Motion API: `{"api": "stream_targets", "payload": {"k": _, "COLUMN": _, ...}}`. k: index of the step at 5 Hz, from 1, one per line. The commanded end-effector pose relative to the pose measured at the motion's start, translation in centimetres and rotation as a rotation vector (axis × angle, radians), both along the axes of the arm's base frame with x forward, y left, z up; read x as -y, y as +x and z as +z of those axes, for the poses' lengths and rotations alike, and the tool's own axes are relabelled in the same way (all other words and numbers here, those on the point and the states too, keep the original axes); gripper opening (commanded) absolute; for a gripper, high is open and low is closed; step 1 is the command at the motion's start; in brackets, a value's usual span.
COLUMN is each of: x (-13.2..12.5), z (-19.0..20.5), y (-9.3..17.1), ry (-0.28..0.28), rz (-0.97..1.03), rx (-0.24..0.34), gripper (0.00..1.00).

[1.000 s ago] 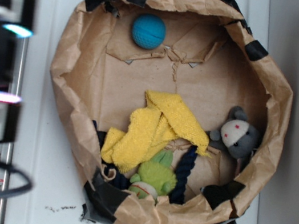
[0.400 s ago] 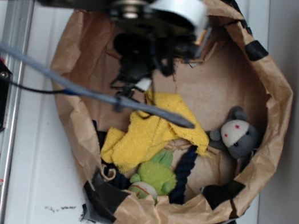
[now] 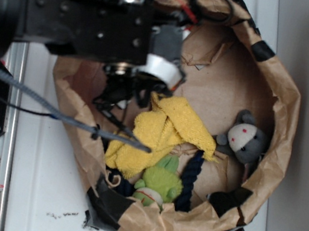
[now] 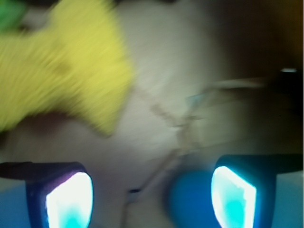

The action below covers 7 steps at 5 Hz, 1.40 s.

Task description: Grab the blue ball.

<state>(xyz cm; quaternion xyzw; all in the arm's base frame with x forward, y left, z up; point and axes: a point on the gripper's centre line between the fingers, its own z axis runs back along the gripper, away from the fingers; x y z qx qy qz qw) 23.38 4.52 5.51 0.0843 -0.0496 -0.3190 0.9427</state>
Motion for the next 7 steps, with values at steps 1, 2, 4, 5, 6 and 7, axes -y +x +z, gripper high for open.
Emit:
{"api": "stream_targets", "payload": {"k": 1, "x": 0.0, "z": 1.8, "y": 0.1, "ry": -0.052, "rz": -0.087, "rx": 0.09, "gripper": 1.0}}
{"api": "stream_targets", "payload": {"k": 2, "x": -1.4, "z": 1.7, "y": 0.6, "ry": -0.035, "rz": -0.078, "rx": 0.078, "gripper": 1.0}}
{"api": "stream_targets", "payload": {"k": 4, "x": -3.9, "z": -0.5, "y": 0.4, "ry": -0.064, "rz": -0.095, "rx": 0.023, "gripper": 1.0}}
{"api": "stream_targets", "payload": {"k": 5, "x": -5.5, "z": -1.7, "y": 0.1, "ry": -0.104, "rz": -0.084, "rx": -0.027, "gripper": 1.0}}
{"api": "stream_targets", "payload": {"k": 6, "x": -5.5, "z": -2.7, "y": -0.1, "ry": -0.091, "rz": -0.076, "rx": -0.05, "gripper": 0.91}}
{"api": "stream_targets", "payload": {"k": 7, "x": -5.6, "z": -2.9, "y": -0.2, "ry": -0.075, "rz": -0.07, "rx": -0.052, "gripper": 0.0}}
